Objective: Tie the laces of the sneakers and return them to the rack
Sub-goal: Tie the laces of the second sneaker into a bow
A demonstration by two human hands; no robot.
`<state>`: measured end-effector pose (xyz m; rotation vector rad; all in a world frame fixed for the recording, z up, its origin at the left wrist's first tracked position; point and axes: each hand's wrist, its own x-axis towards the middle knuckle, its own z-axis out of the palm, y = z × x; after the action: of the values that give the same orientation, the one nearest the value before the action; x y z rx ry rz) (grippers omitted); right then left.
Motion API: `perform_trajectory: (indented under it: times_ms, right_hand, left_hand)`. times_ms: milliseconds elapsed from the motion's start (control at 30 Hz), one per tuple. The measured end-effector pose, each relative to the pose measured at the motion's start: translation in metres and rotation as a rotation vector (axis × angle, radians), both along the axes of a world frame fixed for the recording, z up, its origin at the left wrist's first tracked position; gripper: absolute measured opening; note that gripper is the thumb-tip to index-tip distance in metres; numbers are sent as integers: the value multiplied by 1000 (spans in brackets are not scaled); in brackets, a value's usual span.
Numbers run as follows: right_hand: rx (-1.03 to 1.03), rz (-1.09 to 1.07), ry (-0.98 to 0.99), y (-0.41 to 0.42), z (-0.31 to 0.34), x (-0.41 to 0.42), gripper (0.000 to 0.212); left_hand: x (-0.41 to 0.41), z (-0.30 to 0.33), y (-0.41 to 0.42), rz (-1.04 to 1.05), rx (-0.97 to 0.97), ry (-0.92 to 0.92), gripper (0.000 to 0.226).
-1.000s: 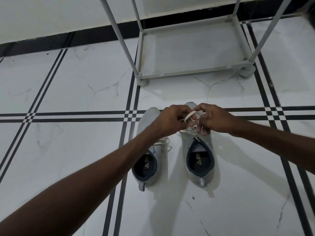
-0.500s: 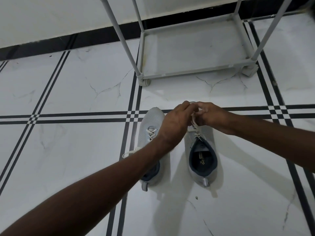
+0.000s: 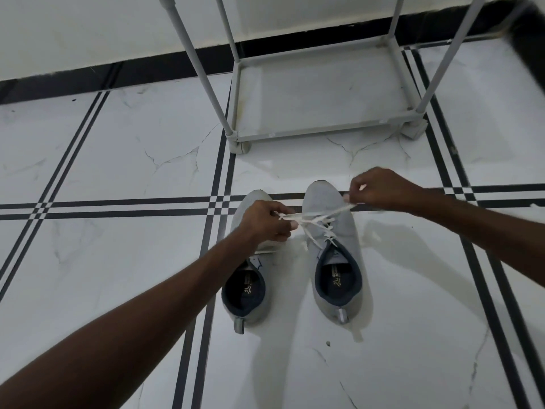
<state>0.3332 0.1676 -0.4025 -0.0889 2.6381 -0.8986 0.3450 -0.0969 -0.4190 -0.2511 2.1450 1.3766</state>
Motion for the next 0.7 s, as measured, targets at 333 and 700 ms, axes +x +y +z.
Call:
perform_trajectory:
  times_ms: [333,700]
  right_hand:
    - [259,347,113,-19,-39,40,30]
    - [-19,121,81,-30,-62,50,16]
  left_hand:
    - [18,-14,21,-470,-522,639,43]
    - [22,-36,37,-560,-450,489,25]
